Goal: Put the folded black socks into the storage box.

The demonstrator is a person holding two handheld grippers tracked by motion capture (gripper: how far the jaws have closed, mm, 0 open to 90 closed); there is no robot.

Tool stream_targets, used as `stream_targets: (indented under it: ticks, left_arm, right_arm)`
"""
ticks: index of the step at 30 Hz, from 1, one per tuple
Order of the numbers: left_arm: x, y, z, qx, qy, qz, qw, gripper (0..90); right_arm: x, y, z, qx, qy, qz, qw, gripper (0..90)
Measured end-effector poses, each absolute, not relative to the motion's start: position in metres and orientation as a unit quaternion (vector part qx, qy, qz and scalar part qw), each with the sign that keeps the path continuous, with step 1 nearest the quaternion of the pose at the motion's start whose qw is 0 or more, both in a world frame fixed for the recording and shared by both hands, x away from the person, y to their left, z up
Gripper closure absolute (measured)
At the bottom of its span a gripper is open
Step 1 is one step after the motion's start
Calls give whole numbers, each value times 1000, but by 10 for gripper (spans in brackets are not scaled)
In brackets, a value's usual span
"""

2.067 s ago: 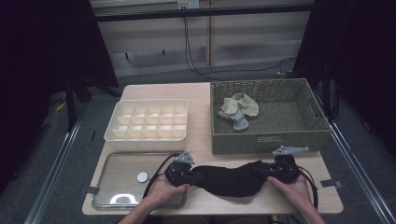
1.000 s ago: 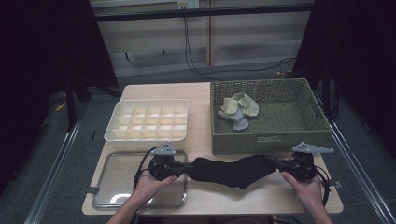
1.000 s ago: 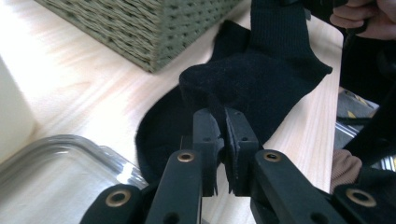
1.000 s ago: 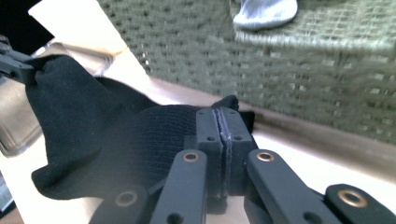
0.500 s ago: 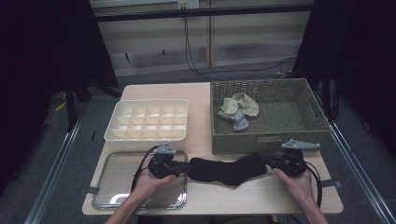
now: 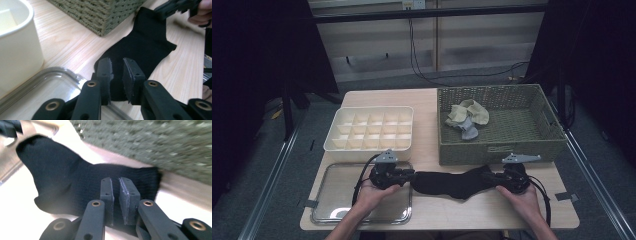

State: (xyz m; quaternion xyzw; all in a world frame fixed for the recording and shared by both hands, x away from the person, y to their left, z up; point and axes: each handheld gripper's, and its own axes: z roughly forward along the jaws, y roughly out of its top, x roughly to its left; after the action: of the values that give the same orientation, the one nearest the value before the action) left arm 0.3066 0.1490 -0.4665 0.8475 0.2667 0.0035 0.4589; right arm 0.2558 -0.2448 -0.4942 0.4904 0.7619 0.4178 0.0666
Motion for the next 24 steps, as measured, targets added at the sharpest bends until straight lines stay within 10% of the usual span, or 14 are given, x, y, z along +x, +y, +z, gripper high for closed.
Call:
stream_targets:
  ticks: [24]
  left_arm:
    - [286,114,-492,898,218,-42,380,748]
  right_arm:
    - [239,-257,-499,494,769,398,74,751]
